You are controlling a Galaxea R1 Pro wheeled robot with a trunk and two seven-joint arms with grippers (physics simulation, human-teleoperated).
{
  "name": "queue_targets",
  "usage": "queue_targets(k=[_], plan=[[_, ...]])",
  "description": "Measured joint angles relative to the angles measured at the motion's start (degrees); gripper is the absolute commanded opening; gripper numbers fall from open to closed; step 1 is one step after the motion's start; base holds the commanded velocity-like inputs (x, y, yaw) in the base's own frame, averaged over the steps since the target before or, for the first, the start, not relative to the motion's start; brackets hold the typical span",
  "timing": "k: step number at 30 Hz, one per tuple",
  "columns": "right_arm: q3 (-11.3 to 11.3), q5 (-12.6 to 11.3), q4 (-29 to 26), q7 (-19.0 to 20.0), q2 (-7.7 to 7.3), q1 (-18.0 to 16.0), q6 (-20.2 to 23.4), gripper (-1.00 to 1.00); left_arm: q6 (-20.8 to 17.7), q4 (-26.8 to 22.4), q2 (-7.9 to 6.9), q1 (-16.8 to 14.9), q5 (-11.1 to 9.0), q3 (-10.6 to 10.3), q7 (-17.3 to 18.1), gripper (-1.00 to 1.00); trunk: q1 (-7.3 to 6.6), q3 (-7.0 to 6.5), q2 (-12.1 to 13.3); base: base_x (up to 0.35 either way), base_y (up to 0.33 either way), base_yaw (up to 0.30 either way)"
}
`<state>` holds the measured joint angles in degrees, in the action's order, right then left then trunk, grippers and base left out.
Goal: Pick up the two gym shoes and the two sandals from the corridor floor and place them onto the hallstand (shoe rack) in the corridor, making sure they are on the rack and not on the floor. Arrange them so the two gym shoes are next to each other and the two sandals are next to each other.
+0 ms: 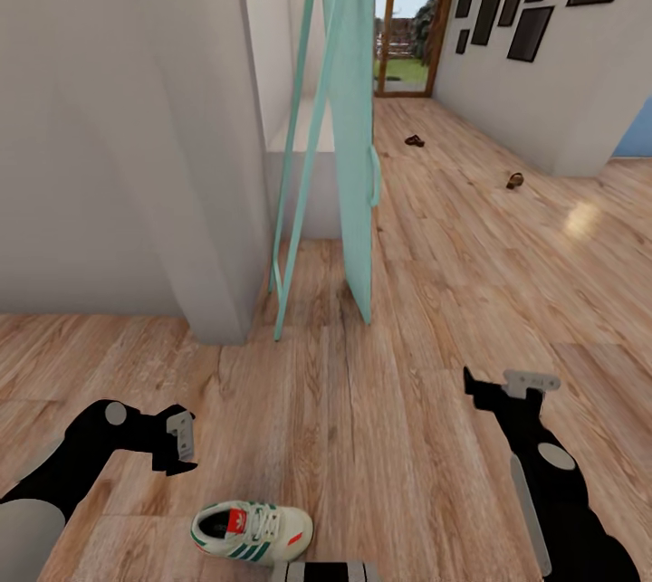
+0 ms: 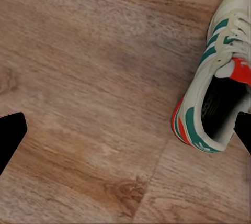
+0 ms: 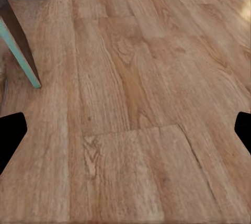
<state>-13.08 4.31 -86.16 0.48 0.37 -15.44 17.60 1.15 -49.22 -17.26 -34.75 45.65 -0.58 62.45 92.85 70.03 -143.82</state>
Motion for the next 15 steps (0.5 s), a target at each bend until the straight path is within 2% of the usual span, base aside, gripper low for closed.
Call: queue_targets(k=[6, 13, 15], plan=[[0.01, -2.91, 1.08, 0.08, -0.04, -0.21, 0.00, 1.00, 0.02, -0.07, 0.04, -0.02, 0.00, -0.06, 0.00, 1.00, 0.15, 1.87, -0.08, 0.000, 0.000, 0.000], [-0.05, -3.75, 0.43, 0.08, -0.23, -0.26, 0.01, 1.00, 0.01, -0.25, 0.18, -0.13, 0.02, -1.11, -0.17, 1.00, 0.33, 4.06, -0.18, 0.000, 0.000, 0.000], [-0.07, -3.83, 0.36, 0.08, -0.30, -0.26, 0.00, 1.00, -0.01, -0.31, 0.29, -0.21, 0.01, -1.86, -1.25, 1.00, 0.39, 4.68, -0.20, 0.000, 0.000, 0.000]])
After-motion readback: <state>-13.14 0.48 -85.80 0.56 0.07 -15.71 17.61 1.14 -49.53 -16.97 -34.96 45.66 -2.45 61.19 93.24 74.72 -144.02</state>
